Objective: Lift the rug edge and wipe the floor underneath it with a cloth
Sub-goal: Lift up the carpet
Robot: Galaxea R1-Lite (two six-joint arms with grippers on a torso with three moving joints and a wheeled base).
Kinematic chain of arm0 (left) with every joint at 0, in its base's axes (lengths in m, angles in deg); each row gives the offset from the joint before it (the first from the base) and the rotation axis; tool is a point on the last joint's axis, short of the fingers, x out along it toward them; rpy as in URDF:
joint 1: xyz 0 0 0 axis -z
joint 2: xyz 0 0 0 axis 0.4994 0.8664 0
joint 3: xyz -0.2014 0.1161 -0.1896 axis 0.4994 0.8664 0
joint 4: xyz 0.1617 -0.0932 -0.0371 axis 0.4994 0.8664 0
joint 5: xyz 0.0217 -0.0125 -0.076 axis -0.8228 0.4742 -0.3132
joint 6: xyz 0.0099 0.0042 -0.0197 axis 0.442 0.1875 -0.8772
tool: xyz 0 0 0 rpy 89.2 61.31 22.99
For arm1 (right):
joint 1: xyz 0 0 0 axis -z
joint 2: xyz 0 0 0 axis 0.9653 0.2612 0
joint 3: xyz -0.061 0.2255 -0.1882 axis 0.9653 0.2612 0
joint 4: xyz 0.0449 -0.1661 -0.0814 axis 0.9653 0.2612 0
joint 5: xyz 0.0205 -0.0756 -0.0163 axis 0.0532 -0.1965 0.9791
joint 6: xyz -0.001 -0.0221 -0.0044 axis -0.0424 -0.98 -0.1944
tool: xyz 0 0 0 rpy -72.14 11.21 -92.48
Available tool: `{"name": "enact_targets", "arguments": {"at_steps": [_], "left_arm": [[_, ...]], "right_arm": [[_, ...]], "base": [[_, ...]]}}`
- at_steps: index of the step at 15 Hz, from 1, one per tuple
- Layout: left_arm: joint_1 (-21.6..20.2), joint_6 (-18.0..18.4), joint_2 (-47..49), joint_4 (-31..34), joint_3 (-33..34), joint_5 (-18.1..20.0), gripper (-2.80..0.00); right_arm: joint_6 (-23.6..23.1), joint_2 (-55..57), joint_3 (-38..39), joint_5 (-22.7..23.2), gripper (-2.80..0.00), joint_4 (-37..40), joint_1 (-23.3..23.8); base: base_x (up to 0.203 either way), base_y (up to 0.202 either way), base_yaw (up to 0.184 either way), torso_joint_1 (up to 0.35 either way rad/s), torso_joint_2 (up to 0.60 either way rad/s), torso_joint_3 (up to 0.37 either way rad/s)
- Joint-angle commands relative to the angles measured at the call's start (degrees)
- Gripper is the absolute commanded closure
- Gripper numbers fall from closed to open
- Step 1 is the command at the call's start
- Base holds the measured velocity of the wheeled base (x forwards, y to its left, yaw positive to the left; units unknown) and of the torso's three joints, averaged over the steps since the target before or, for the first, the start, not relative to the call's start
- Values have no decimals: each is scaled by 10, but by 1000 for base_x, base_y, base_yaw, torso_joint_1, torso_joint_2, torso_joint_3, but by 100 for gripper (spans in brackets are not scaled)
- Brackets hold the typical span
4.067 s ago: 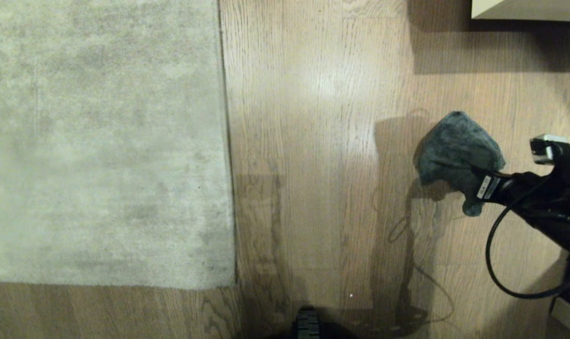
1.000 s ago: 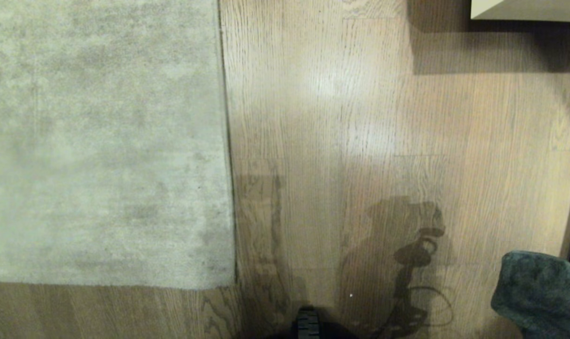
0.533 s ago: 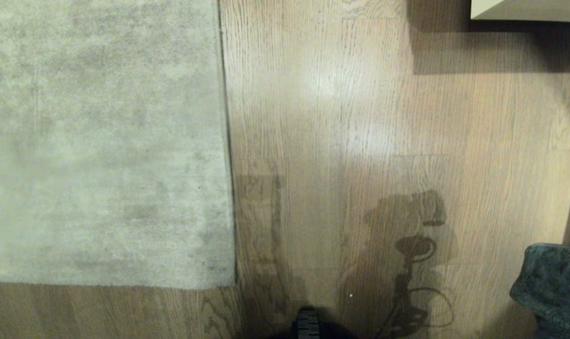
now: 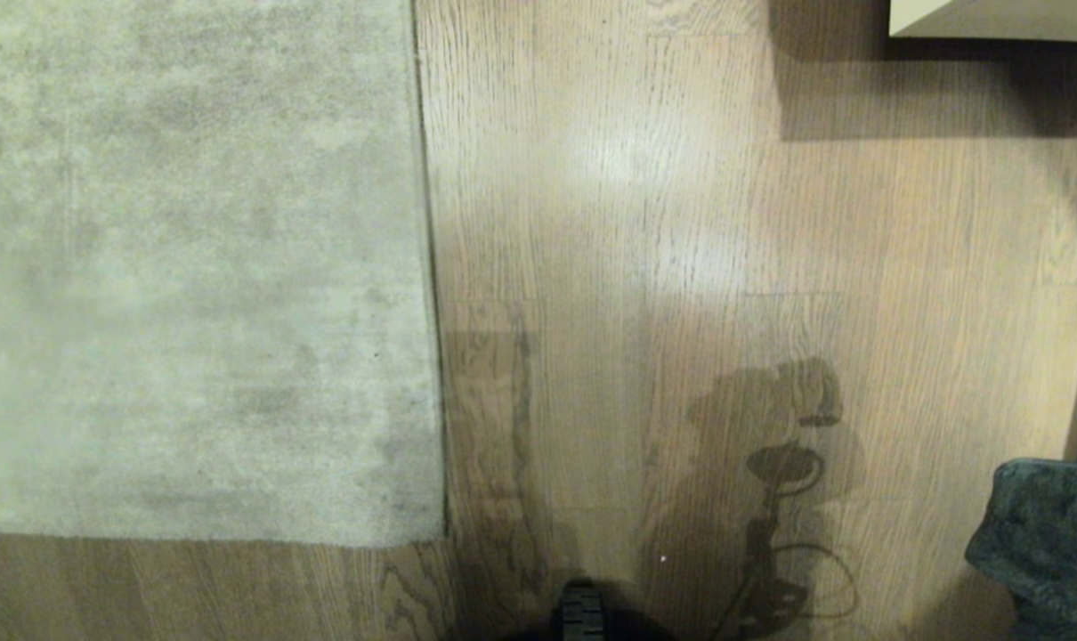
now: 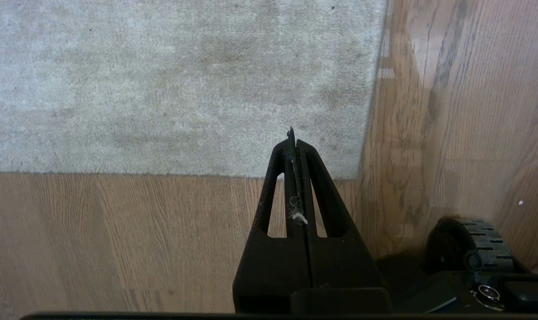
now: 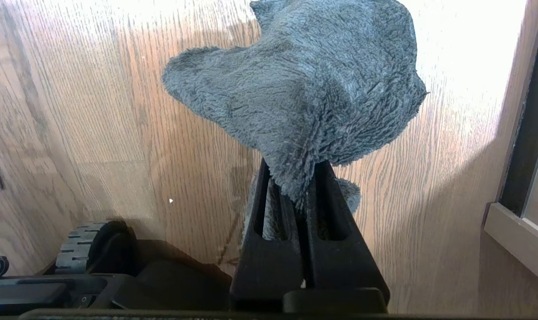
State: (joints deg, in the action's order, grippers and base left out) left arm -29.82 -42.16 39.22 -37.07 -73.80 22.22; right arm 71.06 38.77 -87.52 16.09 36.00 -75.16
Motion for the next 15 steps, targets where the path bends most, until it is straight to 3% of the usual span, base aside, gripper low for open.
{"name": "enact_targets", "arguments": {"at_steps": [1,15], "left_arm": [[0,0,1,0,0,0,0],[0,-1,1,0,0,0,0]], "right_arm": [[0,2,0,0,0,0,0],[0,2,0,0,0,0,0]], "base": [[0,0,0,0,0,0],[0,0,0,0,0,0]]}}
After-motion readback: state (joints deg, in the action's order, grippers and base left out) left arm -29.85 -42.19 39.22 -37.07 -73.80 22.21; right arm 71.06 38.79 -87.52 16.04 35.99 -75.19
